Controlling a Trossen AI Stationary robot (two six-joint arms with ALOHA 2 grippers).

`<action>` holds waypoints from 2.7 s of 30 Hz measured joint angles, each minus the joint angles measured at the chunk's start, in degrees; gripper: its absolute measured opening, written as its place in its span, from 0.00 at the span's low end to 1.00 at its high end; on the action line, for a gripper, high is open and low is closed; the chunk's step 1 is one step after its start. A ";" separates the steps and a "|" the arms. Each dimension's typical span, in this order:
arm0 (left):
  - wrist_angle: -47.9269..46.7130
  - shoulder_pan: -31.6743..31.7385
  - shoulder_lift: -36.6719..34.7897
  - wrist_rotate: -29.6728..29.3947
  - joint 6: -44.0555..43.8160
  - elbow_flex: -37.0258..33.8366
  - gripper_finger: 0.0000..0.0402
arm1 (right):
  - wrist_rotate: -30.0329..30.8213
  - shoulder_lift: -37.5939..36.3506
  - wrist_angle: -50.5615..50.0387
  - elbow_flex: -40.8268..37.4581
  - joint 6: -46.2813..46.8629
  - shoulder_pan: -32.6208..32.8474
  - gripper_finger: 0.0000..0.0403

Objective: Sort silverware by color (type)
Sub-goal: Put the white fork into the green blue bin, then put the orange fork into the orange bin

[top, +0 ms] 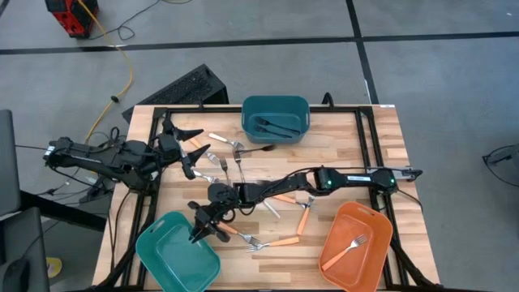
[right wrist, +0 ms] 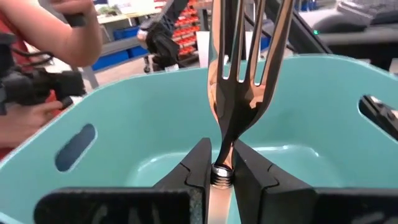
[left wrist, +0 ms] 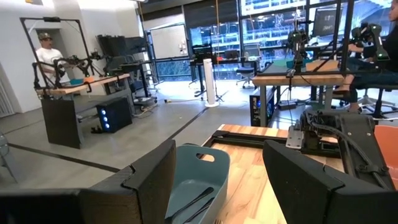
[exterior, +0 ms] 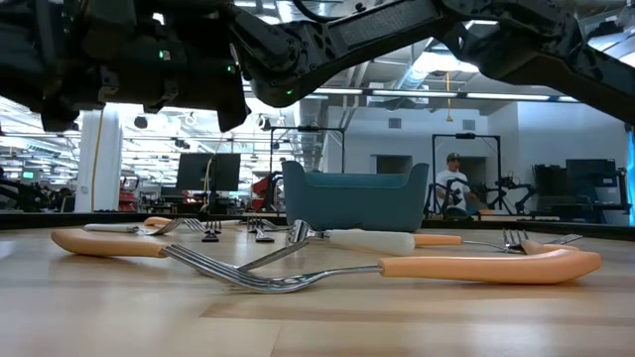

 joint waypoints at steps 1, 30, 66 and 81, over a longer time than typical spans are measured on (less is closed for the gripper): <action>-0.02 0.00 0.00 0.00 0.00 0.01 0.57 | 0.29 0.00 -0.19 0.00 0.01 0.00 0.17; -0.10 0.00 0.00 0.00 -0.79 0.00 0.57 | 2.85 0.00 -0.37 0.00 0.03 -0.09 0.38; -3.24 0.00 -1.49 0.06 -2.52 0.05 0.57 | 4.58 -22.28 -64.01 -0.11 -23.44 -10.94 0.57; -16.83 3.57 -2.38 -1.17 -8.61 0.04 0.55 | 26.77 -44.88 -105.89 -8.81 -17.99 -19.53 0.55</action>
